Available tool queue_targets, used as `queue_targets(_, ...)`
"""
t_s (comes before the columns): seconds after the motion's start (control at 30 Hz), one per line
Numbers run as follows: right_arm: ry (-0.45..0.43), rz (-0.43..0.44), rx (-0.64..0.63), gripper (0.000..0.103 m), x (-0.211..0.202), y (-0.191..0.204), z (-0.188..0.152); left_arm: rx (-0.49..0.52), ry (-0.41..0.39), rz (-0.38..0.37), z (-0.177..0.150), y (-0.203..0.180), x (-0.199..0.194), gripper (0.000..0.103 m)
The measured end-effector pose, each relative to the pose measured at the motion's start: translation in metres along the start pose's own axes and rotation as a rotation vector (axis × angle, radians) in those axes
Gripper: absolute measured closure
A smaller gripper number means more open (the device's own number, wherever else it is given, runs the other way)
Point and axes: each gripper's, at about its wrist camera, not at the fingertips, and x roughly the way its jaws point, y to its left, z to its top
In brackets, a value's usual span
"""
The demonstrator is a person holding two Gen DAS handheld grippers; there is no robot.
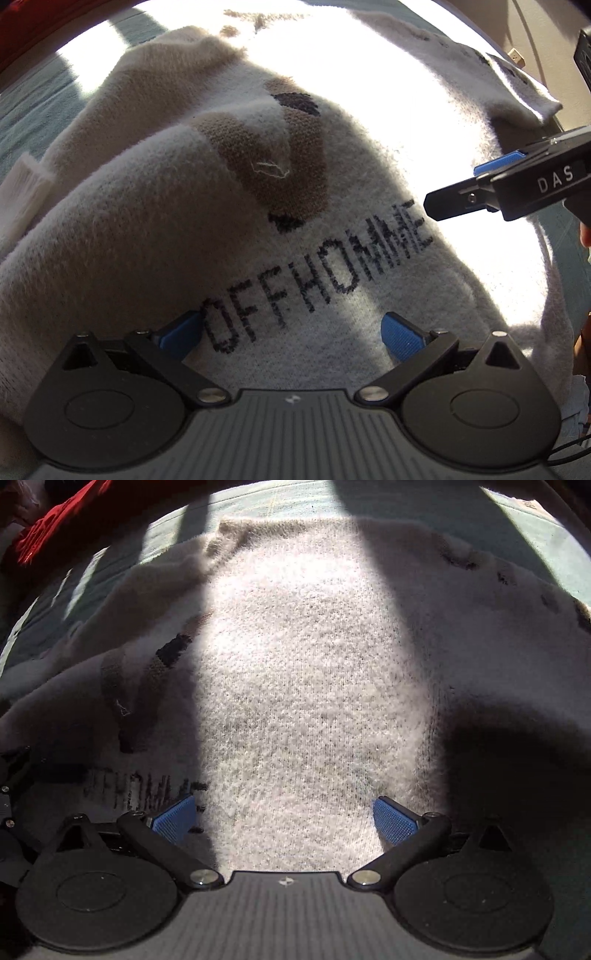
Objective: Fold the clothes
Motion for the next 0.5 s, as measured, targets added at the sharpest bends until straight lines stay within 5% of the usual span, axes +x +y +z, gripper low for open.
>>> queue_targets(0.5, -0.009, 0.072, 0.027, 0.0, -0.011, -0.014, -0.007, 0.029, 0.046, 0.06, -0.009, -0.016, -0.002, 0.001)
